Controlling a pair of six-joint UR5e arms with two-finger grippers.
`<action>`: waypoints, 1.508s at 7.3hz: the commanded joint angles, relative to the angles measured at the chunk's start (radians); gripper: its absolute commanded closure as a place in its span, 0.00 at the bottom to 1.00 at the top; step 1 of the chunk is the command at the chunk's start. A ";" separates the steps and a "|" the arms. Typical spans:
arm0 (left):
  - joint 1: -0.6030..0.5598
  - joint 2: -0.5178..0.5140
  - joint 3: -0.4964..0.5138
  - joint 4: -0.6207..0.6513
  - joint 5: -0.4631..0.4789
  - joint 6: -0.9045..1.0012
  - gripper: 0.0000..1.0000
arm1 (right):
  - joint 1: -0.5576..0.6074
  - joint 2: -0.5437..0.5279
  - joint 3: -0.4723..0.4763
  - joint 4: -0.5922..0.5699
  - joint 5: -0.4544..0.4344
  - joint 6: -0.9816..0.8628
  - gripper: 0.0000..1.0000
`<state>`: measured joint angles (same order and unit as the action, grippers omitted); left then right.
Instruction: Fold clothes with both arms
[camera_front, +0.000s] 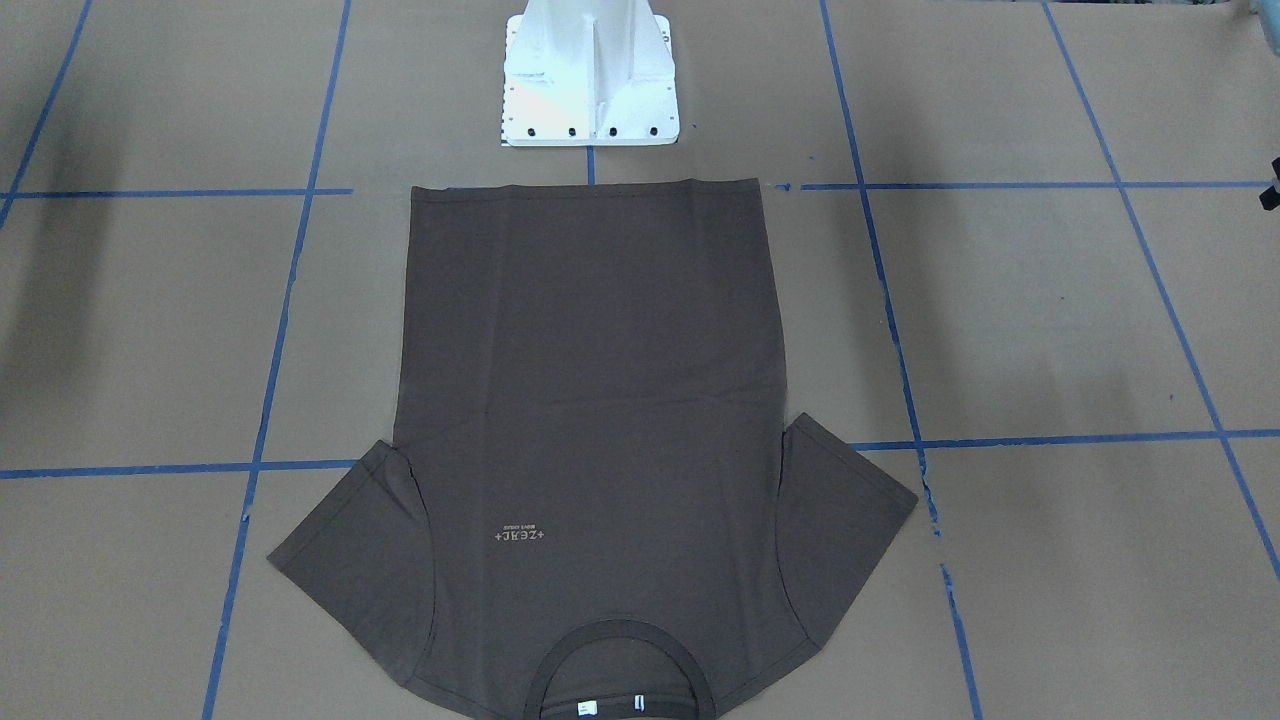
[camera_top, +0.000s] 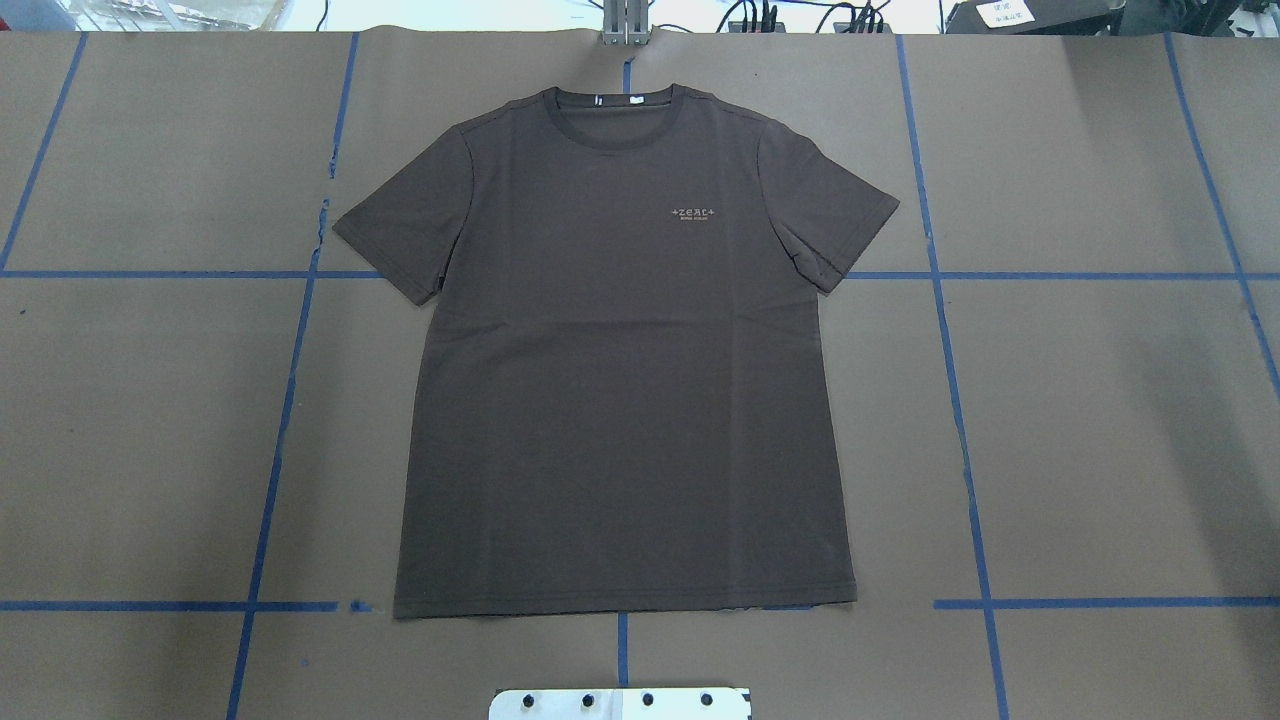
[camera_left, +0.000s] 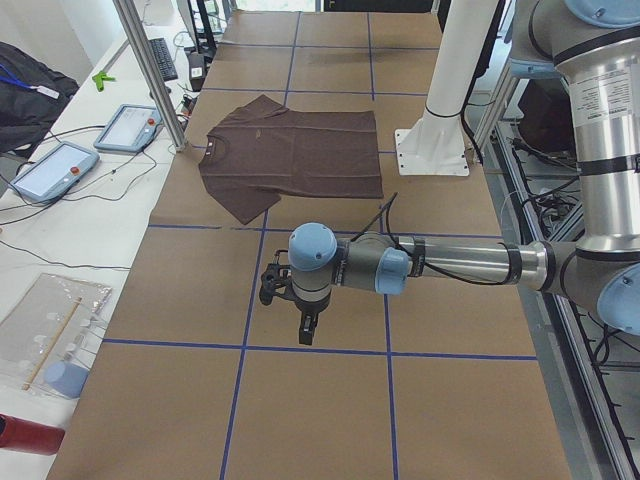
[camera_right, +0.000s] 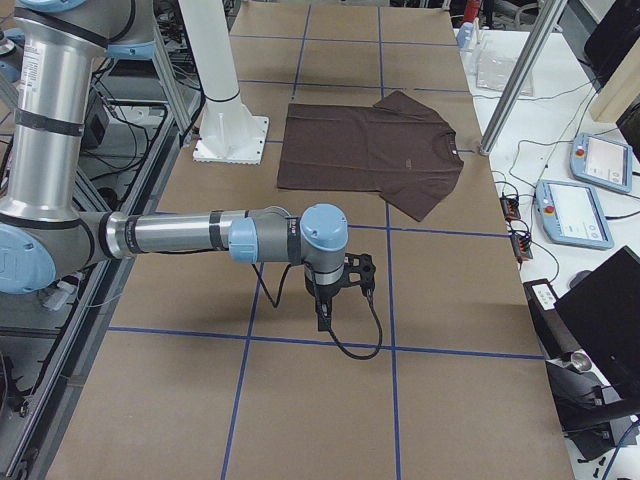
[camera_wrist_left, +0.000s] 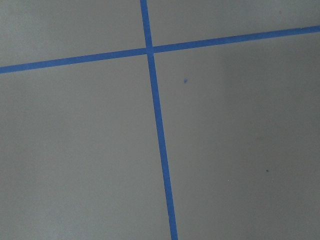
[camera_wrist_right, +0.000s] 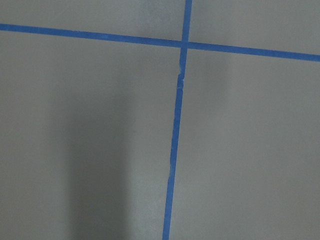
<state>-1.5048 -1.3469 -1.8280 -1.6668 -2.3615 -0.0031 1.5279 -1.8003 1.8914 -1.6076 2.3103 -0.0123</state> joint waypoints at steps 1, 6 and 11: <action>0.000 0.000 -0.004 -0.001 0.008 0.002 0.00 | -0.005 -0.001 0.000 0.000 0.004 0.000 0.00; 0.000 -0.005 -0.124 -0.050 0.051 0.006 0.00 | -0.014 0.140 0.041 0.003 0.046 0.005 0.00; -0.002 -0.167 -0.142 -0.171 0.088 0.000 0.00 | -0.062 0.232 -0.021 0.229 0.120 0.088 0.00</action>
<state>-1.5064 -1.5162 -1.9621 -1.8242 -2.2728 -0.0023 1.5034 -1.5826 1.8875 -1.4721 2.4087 0.0136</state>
